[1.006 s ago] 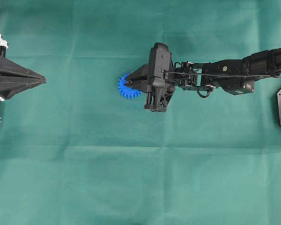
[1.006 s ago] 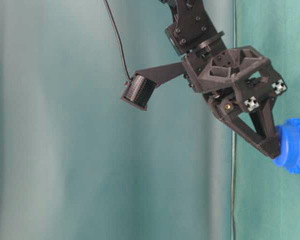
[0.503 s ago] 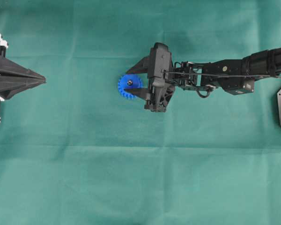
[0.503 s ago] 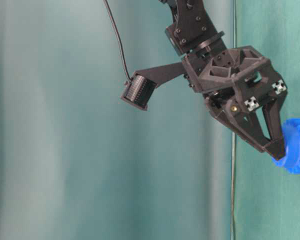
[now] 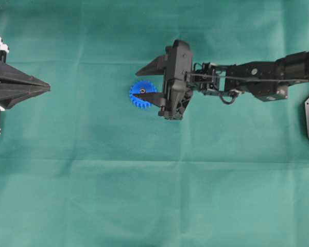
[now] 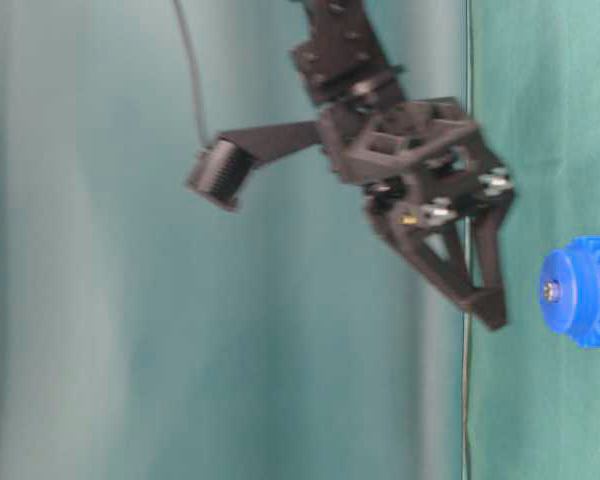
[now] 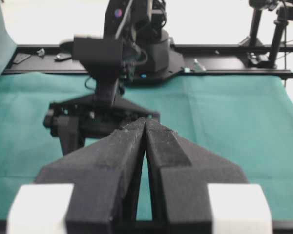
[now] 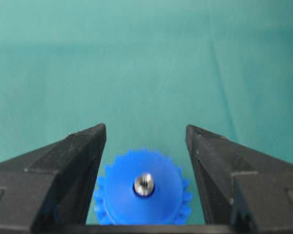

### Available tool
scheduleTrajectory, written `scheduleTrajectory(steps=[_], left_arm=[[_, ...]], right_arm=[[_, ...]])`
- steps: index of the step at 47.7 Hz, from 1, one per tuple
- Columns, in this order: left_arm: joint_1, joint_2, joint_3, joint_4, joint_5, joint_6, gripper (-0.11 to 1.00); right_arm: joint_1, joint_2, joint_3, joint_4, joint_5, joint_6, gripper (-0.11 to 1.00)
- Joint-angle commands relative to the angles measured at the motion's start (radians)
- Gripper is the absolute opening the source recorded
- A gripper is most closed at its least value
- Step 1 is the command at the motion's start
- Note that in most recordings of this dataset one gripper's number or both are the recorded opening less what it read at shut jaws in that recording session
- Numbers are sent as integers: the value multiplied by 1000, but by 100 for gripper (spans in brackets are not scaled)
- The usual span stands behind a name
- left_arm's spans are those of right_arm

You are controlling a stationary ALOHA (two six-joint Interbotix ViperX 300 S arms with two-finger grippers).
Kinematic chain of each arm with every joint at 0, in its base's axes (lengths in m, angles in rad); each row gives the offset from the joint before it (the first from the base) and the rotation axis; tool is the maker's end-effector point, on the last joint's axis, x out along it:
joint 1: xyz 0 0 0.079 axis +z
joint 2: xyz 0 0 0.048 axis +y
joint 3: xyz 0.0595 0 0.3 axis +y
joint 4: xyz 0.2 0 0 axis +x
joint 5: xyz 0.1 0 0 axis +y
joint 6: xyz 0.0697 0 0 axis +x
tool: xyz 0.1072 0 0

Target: Insert the shaft placed at a random location into the center hole of the small gear at another random location.

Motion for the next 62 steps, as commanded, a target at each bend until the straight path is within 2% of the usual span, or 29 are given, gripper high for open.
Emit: scheduleTrajectory(steps=[1,16,43,62], left_arm=[[2,3,-20,3,-6,0,0],[2,2,-20,3,-6,-2,0],[2,5,-18,3,-6,-2,0],[2,3,-18,3,-6,-3,0]], right_arm=[[3,-46,-17,3,5,-2,73],[3,-71,9,3,32,0,73],[3,-344,235,17,52,2,73],[2,-482,344,18,83,2,73]])
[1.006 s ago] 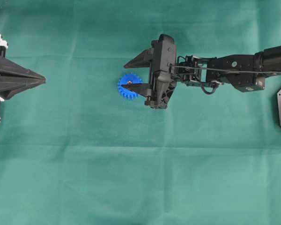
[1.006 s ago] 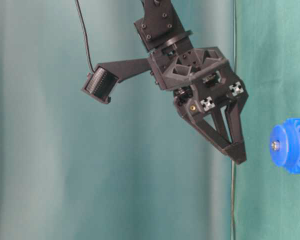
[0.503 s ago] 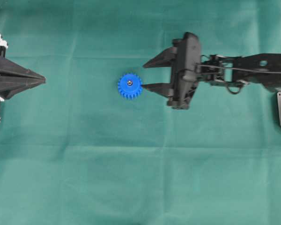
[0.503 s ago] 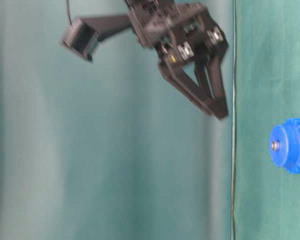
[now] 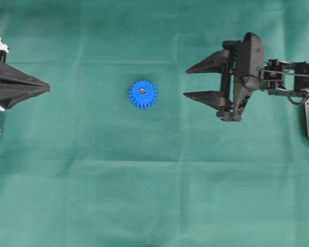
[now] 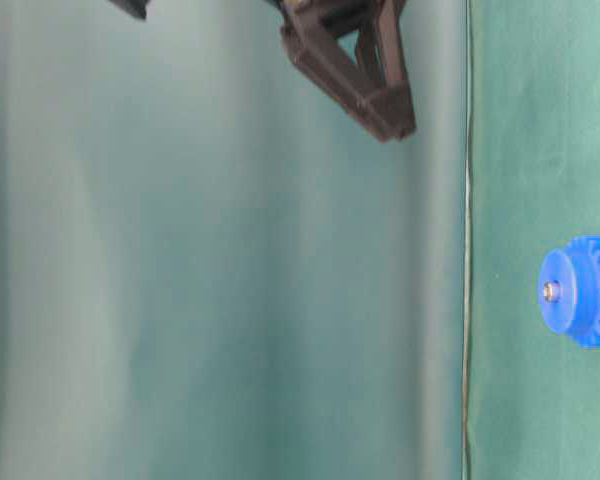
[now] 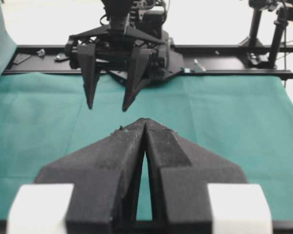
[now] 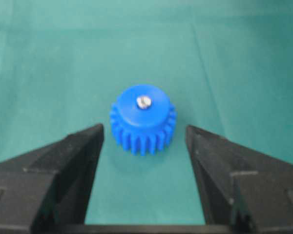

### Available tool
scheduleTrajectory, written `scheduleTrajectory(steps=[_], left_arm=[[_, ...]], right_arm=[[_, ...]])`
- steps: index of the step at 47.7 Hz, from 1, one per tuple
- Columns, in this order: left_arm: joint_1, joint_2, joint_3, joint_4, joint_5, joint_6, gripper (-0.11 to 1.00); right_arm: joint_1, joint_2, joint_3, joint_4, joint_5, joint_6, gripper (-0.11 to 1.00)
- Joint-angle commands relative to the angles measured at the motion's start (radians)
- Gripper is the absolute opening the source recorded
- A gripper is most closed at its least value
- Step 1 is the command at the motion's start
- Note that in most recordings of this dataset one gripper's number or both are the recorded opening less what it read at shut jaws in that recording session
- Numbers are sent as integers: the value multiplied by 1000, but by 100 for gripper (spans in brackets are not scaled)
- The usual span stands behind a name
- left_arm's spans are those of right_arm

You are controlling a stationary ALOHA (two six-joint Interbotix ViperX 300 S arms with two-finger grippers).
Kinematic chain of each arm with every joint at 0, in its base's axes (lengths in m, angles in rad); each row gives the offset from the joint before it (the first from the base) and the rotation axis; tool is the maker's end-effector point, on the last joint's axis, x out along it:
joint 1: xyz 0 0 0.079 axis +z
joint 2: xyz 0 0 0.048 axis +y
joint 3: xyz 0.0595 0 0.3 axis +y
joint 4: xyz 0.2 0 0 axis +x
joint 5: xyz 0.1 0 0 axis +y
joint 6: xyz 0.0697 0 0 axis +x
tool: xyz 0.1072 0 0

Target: Insert the shaft placed at a random location into the center hole of the small gear at another random location.

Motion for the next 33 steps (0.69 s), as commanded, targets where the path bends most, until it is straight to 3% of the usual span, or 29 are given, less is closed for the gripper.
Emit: scheduleTrajectory(steps=[1,33], left_arm=[[2,6,-18,2,-6,-2,0],[2,6,-18,2,-6,-2,0]], right_arm=[[3,-35,3,3,3,2,73],[2,-52,17,3,3,2,73]])
